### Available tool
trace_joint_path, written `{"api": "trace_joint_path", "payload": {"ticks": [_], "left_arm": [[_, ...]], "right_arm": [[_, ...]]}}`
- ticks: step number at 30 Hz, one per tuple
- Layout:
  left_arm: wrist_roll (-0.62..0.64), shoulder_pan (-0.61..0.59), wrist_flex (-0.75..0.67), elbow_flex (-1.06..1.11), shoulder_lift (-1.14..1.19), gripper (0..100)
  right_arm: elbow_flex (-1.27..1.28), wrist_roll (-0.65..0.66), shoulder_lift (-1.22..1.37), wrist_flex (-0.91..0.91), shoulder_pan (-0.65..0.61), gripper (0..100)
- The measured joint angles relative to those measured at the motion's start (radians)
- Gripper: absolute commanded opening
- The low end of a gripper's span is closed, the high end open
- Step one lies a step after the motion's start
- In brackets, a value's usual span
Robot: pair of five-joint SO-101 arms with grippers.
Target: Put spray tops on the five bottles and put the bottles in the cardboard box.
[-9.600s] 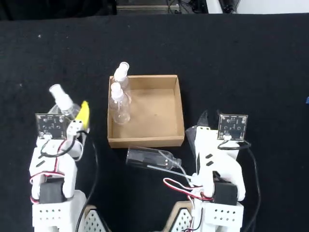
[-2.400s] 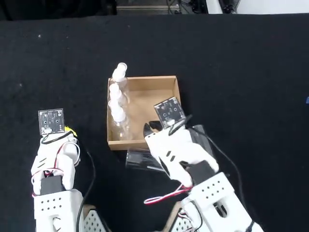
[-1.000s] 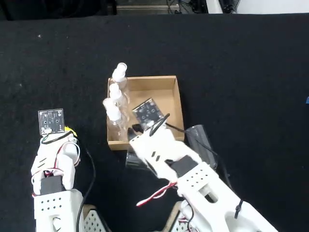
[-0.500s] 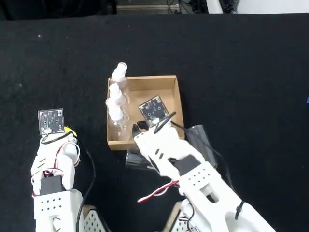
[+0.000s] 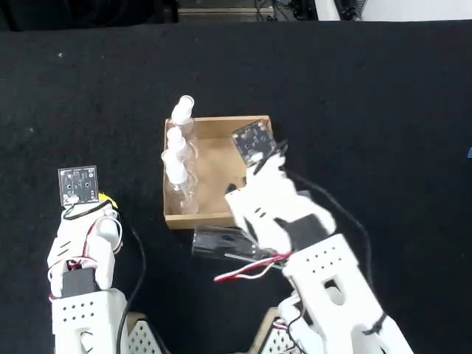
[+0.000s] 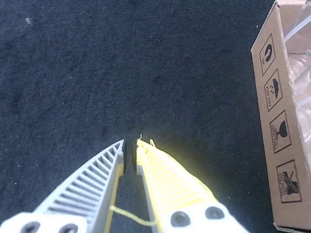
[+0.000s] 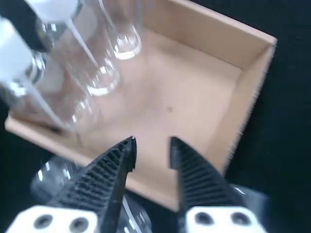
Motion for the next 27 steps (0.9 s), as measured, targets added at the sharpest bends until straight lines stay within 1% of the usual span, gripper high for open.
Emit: {"api": "trace_joint_path", "payload": {"ticks": [3, 4, 9, 12, 17, 20, 23, 25, 27], "left_arm": [[0.0, 0.0, 0.0, 0.0, 0.0, 3], [0.0, 0.0, 0.0, 0.0, 0.0, 3], [0.0, 0.0, 0.0, 0.0, 0.0, 3], [0.0, 0.0, 0.0, 0.0, 0.0, 3], [0.0, 0.0, 0.005, 0.0, 0.0, 3], [-0.008, 0.0, 0.089, -0.031, 0.0, 3], [-0.069, 0.0, 0.238, -0.15, 0.0, 3], [-0.12, 0.0, 0.341, -0.253, 0.0, 7], [-0.189, 0.0, 0.446, -0.359, 0.0, 14]], "right_arm": [[-0.084, 0.14, -0.008, 0.195, 0.055, 14.9], [-0.098, 0.16, -0.009, 0.229, 0.081, 14.9], [-0.106, 0.124, -0.009, 0.249, 0.229, 14.8], [-0.137, 0.129, -0.009, 0.298, 0.307, 14.8], [-0.196, 0.264, -0.009, 0.463, 0.393, 14.8], [-0.209, 0.351, -0.009, 0.537, 0.473, 14.9], [-0.209, 0.436, -0.009, 0.551, 0.577, 15.1], [-0.209, 0.489, -0.009, 0.551, 0.655, 15.1], [-0.209, 0.537, -0.009, 0.551, 0.726, 15.1]]}}
